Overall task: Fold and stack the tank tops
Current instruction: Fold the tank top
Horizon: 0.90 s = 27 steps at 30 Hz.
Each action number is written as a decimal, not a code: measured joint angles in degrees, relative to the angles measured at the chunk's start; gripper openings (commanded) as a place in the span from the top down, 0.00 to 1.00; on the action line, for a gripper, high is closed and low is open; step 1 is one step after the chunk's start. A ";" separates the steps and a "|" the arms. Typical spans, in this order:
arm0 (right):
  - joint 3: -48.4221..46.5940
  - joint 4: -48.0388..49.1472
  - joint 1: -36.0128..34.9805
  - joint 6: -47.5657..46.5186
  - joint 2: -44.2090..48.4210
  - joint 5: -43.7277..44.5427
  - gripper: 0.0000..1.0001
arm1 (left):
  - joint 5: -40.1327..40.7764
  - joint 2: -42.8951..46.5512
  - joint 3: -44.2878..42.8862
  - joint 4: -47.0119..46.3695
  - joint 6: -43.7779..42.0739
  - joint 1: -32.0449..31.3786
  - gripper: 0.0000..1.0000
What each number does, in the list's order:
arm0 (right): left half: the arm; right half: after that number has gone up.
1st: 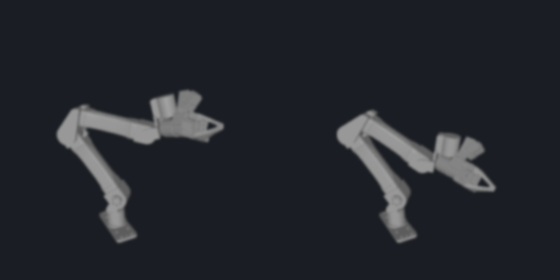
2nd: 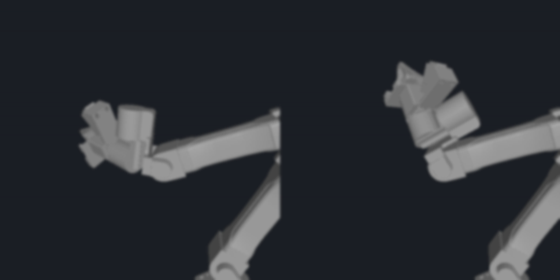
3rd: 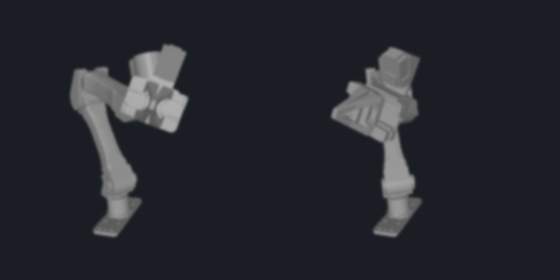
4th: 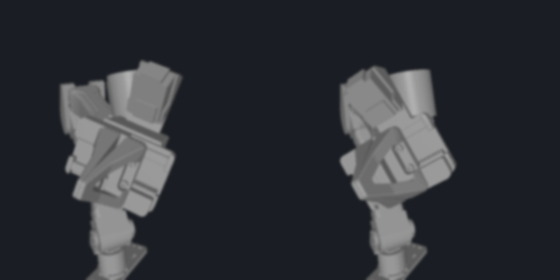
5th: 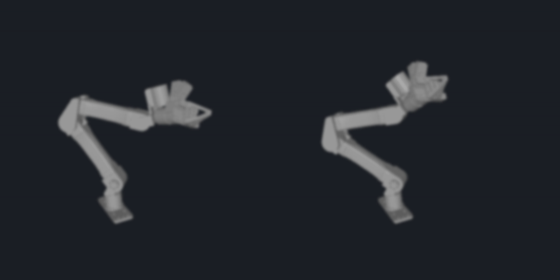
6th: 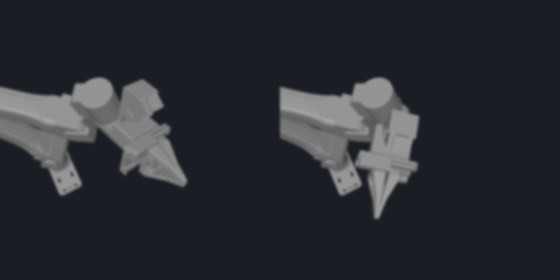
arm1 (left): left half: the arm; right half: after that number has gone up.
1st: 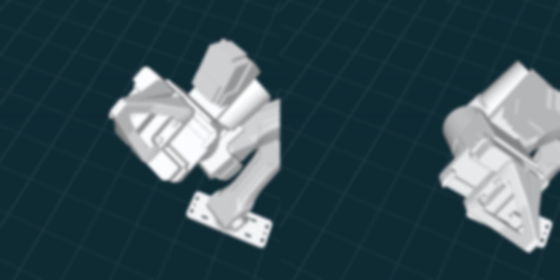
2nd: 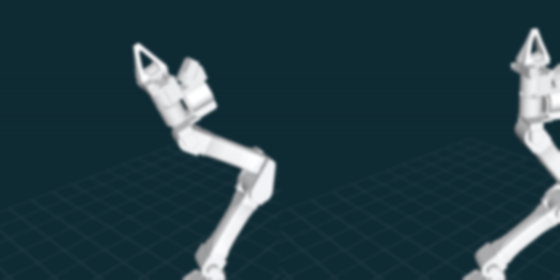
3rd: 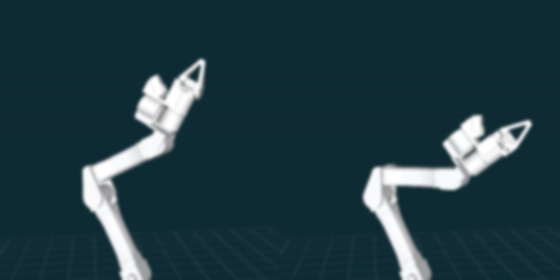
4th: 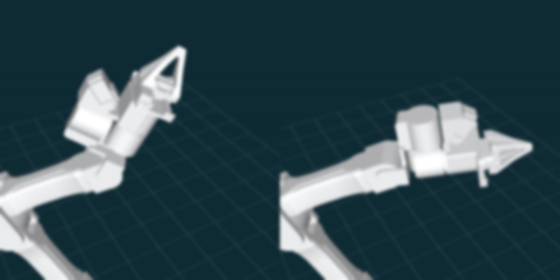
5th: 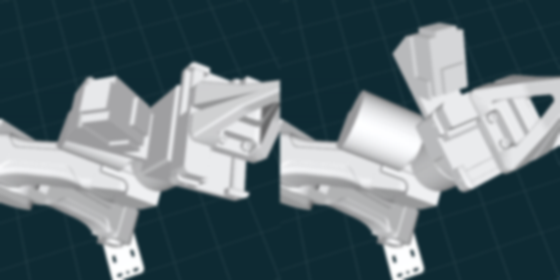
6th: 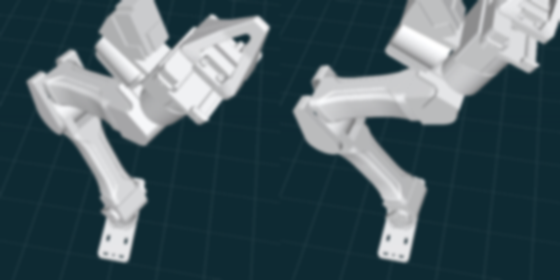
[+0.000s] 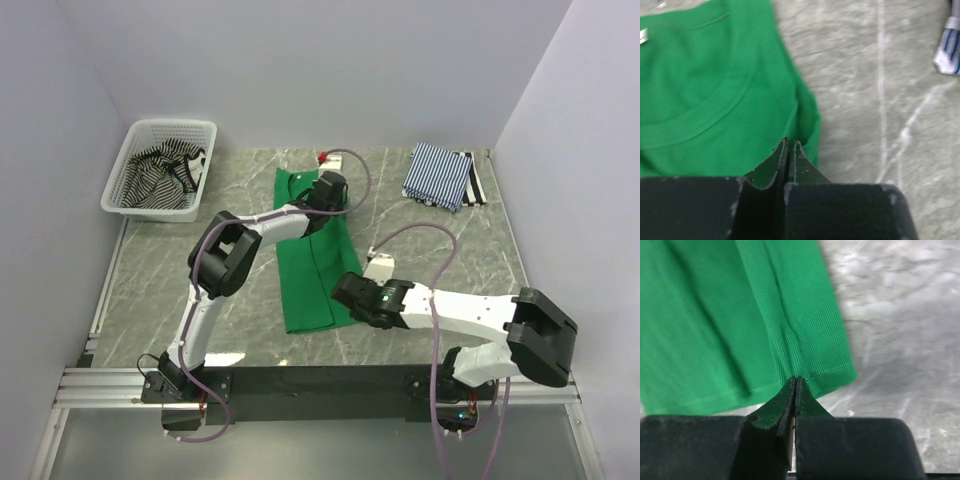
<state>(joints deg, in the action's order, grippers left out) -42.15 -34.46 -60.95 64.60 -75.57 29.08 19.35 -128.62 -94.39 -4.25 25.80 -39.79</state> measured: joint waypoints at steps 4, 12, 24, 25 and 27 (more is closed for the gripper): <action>-3.30 0.28 -1.49 -2.43 -2.95 -1.16 1.00 | 0.00 2.71 4.85 -1.55 1.16 1.36 0.99; -8.13 0.68 -2.99 -6.12 -7.82 -3.89 1.00 | 0.02 8.66 12.66 -4.83 3.08 2.91 0.99; -11.56 1.62 -4.39 -8.81 -13.20 -6.58 1.00 | 0.04 11.58 19.17 -7.56 4.81 4.74 0.99; -11.56 1.64 -4.44 -8.87 -13.25 -6.71 1.00 | 0.04 11.67 19.61 -7.58 4.98 4.87 0.99; -11.65 1.66 -4.46 -9.01 -13.27 -6.80 1.00 | 0.04 11.67 20.28 -7.76 5.25 5.11 0.99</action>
<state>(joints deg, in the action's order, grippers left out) -53.80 -32.80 -65.41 55.59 -88.84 22.28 19.40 -116.95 -74.11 -12.01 31.05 -34.68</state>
